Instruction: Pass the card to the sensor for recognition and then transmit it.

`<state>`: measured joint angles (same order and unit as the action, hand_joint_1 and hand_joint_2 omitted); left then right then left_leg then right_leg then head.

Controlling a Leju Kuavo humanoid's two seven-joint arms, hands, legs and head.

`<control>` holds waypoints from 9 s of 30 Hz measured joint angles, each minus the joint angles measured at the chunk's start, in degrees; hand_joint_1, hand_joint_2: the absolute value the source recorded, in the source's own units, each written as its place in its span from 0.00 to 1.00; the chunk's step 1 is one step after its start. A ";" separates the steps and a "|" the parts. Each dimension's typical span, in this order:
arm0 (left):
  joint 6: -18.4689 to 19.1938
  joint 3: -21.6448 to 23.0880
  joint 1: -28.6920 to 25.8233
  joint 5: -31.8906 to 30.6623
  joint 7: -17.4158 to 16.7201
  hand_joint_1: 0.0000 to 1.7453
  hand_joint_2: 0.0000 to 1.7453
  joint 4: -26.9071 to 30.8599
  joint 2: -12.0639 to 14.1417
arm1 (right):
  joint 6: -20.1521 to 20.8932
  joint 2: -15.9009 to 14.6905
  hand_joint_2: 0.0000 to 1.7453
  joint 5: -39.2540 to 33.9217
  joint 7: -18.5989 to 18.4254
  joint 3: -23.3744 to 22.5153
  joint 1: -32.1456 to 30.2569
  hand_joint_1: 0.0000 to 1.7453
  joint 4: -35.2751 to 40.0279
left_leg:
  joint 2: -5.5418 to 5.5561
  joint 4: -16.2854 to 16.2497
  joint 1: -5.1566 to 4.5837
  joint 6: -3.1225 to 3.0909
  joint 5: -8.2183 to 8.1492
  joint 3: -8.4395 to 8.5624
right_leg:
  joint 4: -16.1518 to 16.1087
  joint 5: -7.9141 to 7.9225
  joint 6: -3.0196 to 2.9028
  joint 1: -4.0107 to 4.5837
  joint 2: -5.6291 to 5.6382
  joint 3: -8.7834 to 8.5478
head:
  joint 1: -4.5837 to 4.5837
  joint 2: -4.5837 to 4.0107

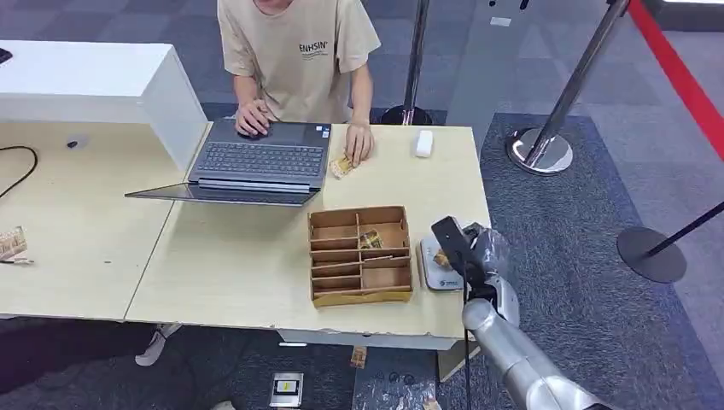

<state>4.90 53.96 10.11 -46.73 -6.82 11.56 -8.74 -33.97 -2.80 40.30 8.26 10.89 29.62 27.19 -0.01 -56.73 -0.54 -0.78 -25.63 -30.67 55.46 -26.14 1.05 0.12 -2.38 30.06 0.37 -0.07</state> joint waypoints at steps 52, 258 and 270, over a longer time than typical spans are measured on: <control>6.75 0.09 5.60 -3.89 -0.50 0.00 0.00 0.46 -1.73 | 13.16 3.58 1.00 17.25 -16.94 30.67 30.42 0.29 3.41 | -0.03 -0.01 -0.01 0.03 0.08 -0.12 | 0.11 0.09 -0.01 -0.01 0.12 0.16 | 0.00 0.00; 11.41 -0.85 8.71 -7.61 -7.43 0.00 0.00 0.50 -5.44 | -4.52 3.02 1.00 -22.78 7.82 16.04 -2.96 1.00 32.55 | -0.11 -0.01 -0.02 0.02 0.02 -0.14 | 0.09 0.04 -0.01 -0.02 0.17 0.22 | 0.00 0.00; 11.23 1.29 8.86 -9.88 0.16 0.00 0.00 0.50 -4.90 | 1.66 2.95 1.00 -6.44 -2.46 18.05 23.13 1.00 23.20 | 0.01 -0.01 -0.01 0.03 0.06 -0.24 | 0.12 0.07 0.01 -0.01 0.12 0.24 | -0.04 0.00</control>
<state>16.13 55.26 18.97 -56.61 -6.66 12.07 -13.64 -32.31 0.15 33.86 5.81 28.93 52.75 50.39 0.01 -56.74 -0.55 -0.75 -25.57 -30.91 55.58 -26.07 1.06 0.11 -2.26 30.30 0.33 -0.07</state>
